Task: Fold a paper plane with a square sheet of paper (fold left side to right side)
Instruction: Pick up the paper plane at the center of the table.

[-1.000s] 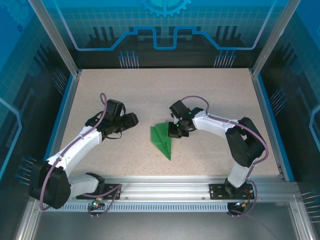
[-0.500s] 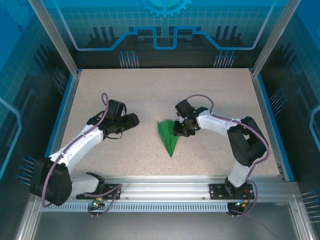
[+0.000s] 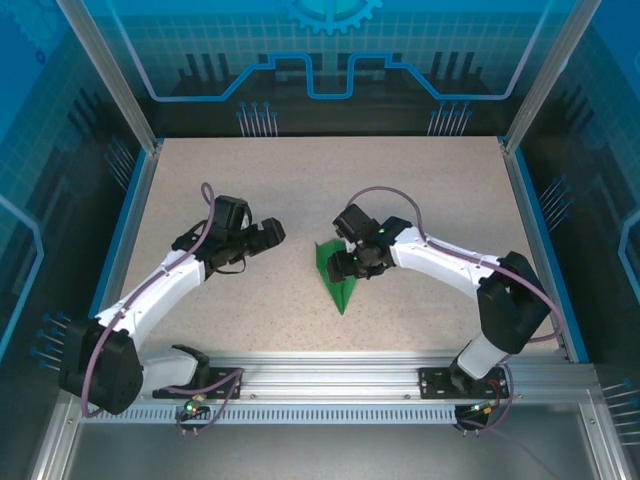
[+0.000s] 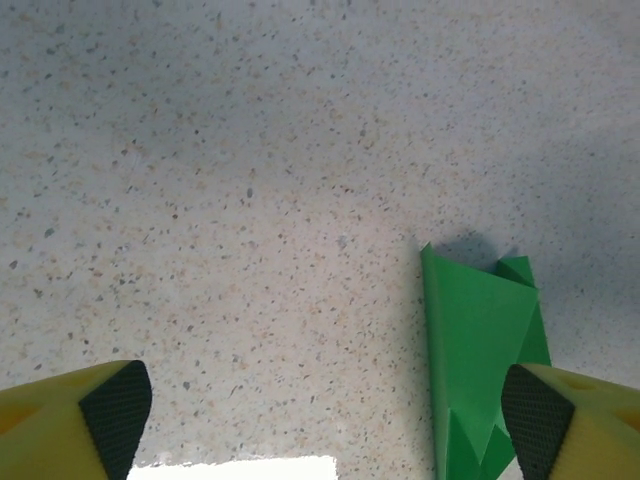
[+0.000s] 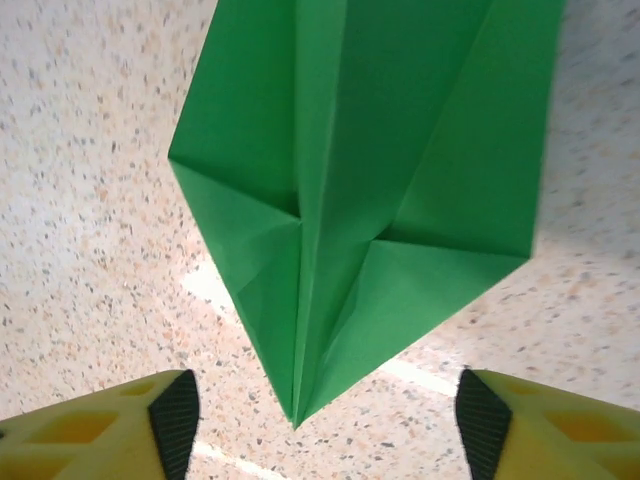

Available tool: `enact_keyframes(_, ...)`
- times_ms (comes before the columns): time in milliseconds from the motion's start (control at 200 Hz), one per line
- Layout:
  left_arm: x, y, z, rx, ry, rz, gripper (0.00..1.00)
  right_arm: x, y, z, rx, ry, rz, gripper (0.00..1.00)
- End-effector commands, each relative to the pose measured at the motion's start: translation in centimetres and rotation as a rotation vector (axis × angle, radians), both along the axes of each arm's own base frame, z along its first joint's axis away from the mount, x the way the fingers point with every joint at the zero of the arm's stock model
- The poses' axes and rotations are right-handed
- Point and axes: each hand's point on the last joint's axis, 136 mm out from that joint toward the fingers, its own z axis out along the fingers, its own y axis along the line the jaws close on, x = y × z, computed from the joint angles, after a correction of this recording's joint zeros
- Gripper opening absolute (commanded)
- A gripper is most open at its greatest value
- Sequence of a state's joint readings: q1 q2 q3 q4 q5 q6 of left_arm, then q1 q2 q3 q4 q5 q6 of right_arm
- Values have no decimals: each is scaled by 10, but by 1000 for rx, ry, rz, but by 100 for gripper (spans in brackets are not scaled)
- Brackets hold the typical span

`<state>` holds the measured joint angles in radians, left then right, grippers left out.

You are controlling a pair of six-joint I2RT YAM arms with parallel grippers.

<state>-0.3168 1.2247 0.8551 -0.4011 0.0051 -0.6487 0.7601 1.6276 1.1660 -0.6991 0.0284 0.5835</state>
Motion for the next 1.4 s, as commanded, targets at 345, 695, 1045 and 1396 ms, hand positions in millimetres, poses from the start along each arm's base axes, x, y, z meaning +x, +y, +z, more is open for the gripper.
enact_keyframes(345,-2,1,5,-13,-20,-12,97,-11,21,-41,-87,120,51,67)
enact_keyframes(695,-3,1,5,-6,-15,-13,98,-7,13,-59,-157,138,5,44)
enact_keyframes(1045,-3,1,13,-3,-30,-21,99,1,8,-57,-147,142,-42,13)
enact_keyframes(1396,-4,-2,19,-2,-39,-50,99,65,-33,-18,-164,80,-195,8)
